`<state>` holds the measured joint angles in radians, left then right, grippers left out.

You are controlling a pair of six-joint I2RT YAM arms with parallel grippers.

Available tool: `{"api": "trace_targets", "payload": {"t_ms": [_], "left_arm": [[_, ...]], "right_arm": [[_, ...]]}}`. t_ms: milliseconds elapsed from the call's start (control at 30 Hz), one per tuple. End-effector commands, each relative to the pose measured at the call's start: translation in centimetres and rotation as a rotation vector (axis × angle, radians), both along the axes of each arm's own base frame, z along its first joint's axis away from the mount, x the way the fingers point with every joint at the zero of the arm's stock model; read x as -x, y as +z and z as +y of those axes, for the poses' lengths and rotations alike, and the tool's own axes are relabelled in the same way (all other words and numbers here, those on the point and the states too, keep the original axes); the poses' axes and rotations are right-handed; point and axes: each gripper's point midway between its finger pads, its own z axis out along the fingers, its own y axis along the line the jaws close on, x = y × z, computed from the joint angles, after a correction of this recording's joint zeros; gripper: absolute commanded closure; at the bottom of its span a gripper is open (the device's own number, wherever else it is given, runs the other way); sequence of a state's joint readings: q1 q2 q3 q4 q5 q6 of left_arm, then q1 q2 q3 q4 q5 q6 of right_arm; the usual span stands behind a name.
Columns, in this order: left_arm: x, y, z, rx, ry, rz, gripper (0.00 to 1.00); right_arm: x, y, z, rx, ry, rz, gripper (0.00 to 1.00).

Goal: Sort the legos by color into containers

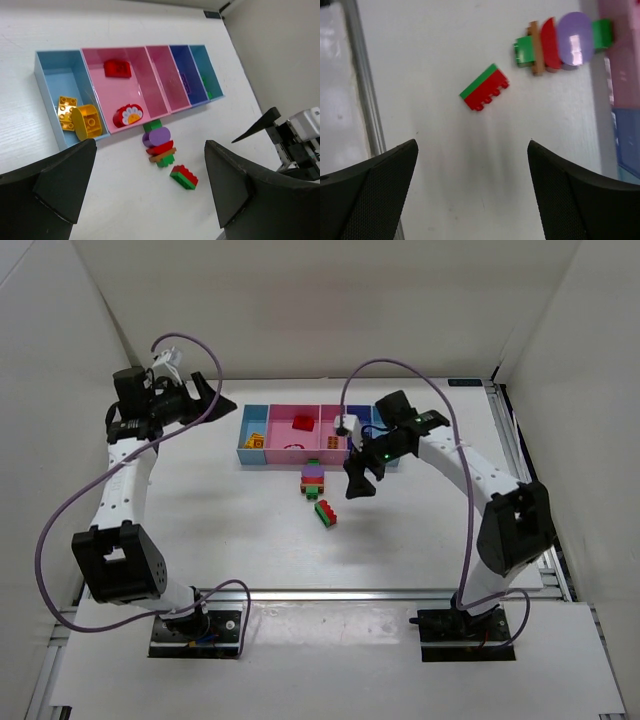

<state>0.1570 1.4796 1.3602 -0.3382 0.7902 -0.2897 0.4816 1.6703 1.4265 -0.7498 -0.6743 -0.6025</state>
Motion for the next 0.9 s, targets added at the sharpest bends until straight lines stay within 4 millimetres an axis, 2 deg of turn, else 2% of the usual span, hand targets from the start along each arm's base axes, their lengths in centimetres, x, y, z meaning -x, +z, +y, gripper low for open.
{"api": "trace_targets", "payload": {"t_ms": [0, 67, 100, 167, 200, 233, 267, 300, 367, 500, 600, 633, 700, 867], "left_arm": [[3.6, 2.0, -1.0, -0.053, -0.069, -0.057, 0.01], [3.9, 1.2, -0.7, -0.07, -0.049, -0.051, 0.01], [4.1, 1.6, -0.7, -0.078, -0.045, -0.076, 0.0], [4.3, 1.1, -0.7, -0.08, -0.046, -0.075, 0.01], [4.4, 1.0, -0.9, -0.077, -0.053, -0.073, 0.01], [4.4, 0.8, -0.9, -0.075, -0.056, -0.068, 0.01], [4.5, 0.6, -1.0, -0.073, -0.066, -0.06, 0.01], [4.5, 0.4, -1.1, -0.07, -0.073, -0.052, 0.01], [4.4, 0.1, -1.1, -0.064, -0.078, -0.04, 0.0], [3.9, -0.2, -1.2, -0.053, -0.083, -0.027, 0.01], [3.4, -0.8, -1.0, -0.046, -0.075, -0.006, 0.01], [3.3, -0.7, -1.1, -0.044, -0.076, -0.005, 0.01], [3.2, -1.1, -1.0, -0.039, -0.074, 0.007, 0.01], [2.9, -1.2, -0.9, -0.04, -0.068, 0.006, 0.01]], "right_arm": [[2.7, -0.7, 0.4, 0.049, 0.259, -0.012, 0.08], [2.6, -0.9, 0.9, 0.072, 0.249, 0.044, 0.17], [2.3, -1.3, 1.2, 0.088, 0.221, 0.095, 0.19], [2.4, -1.6, 1.3, 0.075, 0.249, 0.082, 0.21], [3.2, -2.0, 0.8, 0.067, 0.284, 0.046, 0.2], [2.6, -2.1, 1.1, 0.046, 0.303, -0.03, 0.18], [2.4, -1.8, 0.9, 0.033, 0.35, -0.125, 0.11], [3.0, -3.1, 0.4, 0.045, 0.382, -0.138, 0.07], [2.6, -3.9, 0.1, 0.046, 0.434, -0.213, 0.01], [1.9, -4.8, -0.1, 0.032, 0.568, -0.305, 0.01], [0.6, -5.5, 0.5, 0.02, 0.63, -0.434, 0.01], [-0.7, -5.5, 1.2, 0.015, 0.636, -0.521, 0.01], [-0.9, -6.4, 1.6, 0.021, 0.688, -0.586, 0.01], [0.0, -7.1, 2.6, 0.003, 0.775, -0.529, 0.01]]}}
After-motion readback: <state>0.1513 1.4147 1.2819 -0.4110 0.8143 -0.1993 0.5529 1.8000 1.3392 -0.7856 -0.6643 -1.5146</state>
